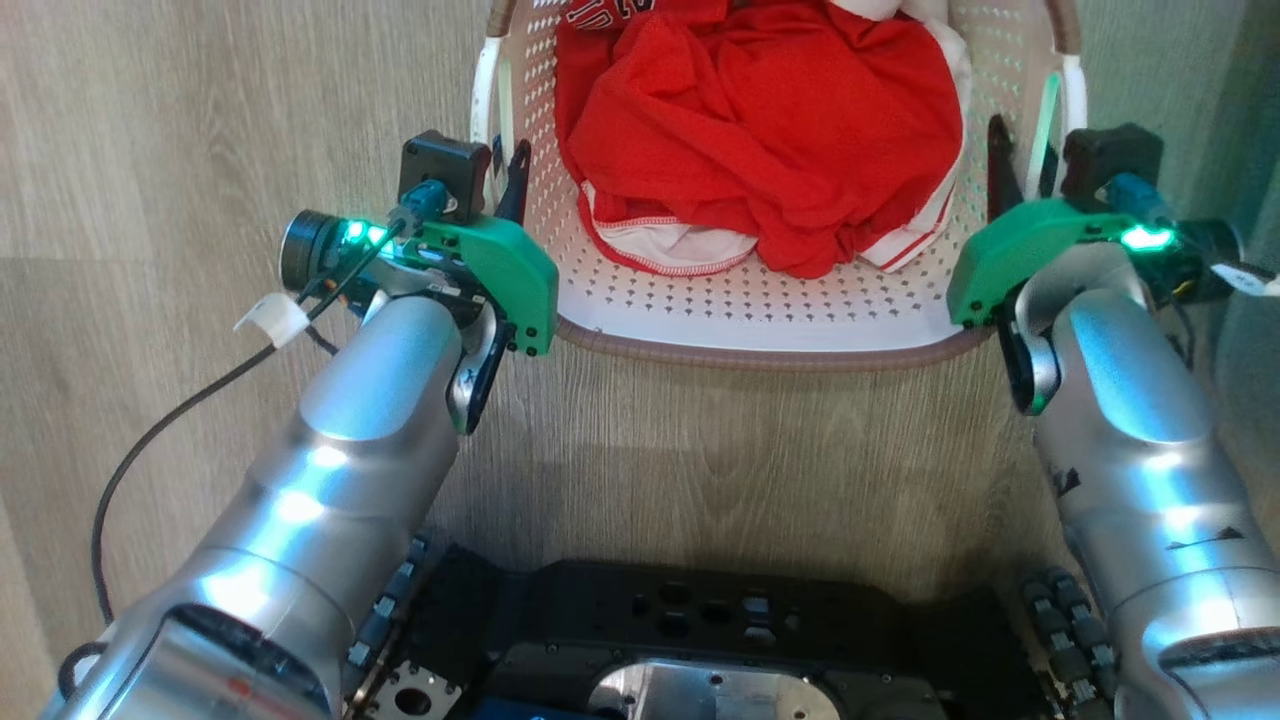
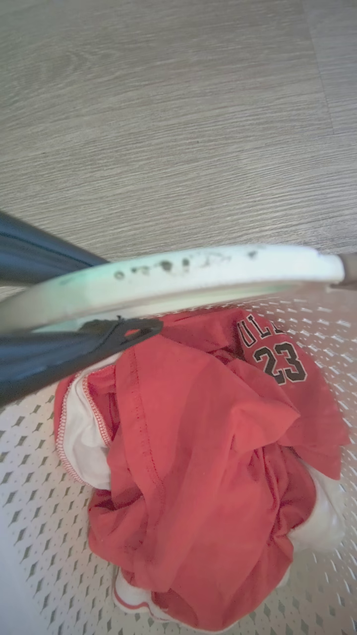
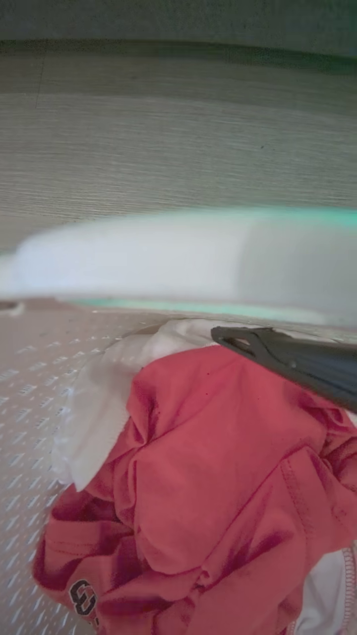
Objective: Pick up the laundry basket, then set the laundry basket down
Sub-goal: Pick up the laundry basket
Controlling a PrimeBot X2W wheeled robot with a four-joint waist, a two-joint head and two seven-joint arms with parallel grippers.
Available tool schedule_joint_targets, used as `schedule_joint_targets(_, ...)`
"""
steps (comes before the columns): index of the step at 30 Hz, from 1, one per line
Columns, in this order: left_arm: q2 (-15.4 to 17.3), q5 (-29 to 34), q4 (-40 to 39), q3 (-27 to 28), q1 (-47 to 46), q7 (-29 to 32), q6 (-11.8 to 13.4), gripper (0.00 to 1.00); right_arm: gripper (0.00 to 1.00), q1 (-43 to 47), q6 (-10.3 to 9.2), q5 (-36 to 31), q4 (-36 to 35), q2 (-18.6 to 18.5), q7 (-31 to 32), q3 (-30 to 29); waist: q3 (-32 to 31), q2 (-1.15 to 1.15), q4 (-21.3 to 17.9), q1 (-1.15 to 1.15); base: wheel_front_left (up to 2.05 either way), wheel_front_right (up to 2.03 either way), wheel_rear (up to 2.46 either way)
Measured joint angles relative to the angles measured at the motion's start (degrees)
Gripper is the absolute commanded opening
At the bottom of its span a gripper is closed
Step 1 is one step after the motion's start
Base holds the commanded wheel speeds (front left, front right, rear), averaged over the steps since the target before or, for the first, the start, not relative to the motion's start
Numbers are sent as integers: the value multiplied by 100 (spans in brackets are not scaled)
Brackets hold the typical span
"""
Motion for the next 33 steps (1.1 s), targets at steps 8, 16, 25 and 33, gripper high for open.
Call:
schedule_joint_targets(8, 0, -120, 101, -121, 123, 0, 34, 0, 0, 1, 0, 281, 436, 19, -1, 226, -371, 0, -48, 0, 0, 0, 0)
schedule_joint_targets(16, 0, -267, 369, -267, 521, 0, -8, 0, 0, 17, 0, 829, 1003, 24, 0, 759, -1015, 0, -139, 0, 0, 0, 0)
schedule_joint_targets(25, -31, -687, 924, -603, 927, 118, -261, 0, 0, 196, 0, 1729, 1603, 77, 293, 1555, -1904, 0, -230, -1, 0, 0, 0)
schedule_joint_targets(33, -54, -1105, 1179, -946, 1546, 742, -510, 0, 0, 737, 0, 2455, 1929, 129, 920, 2187, -2902, 0, -287, -1, 0, 0, 0)
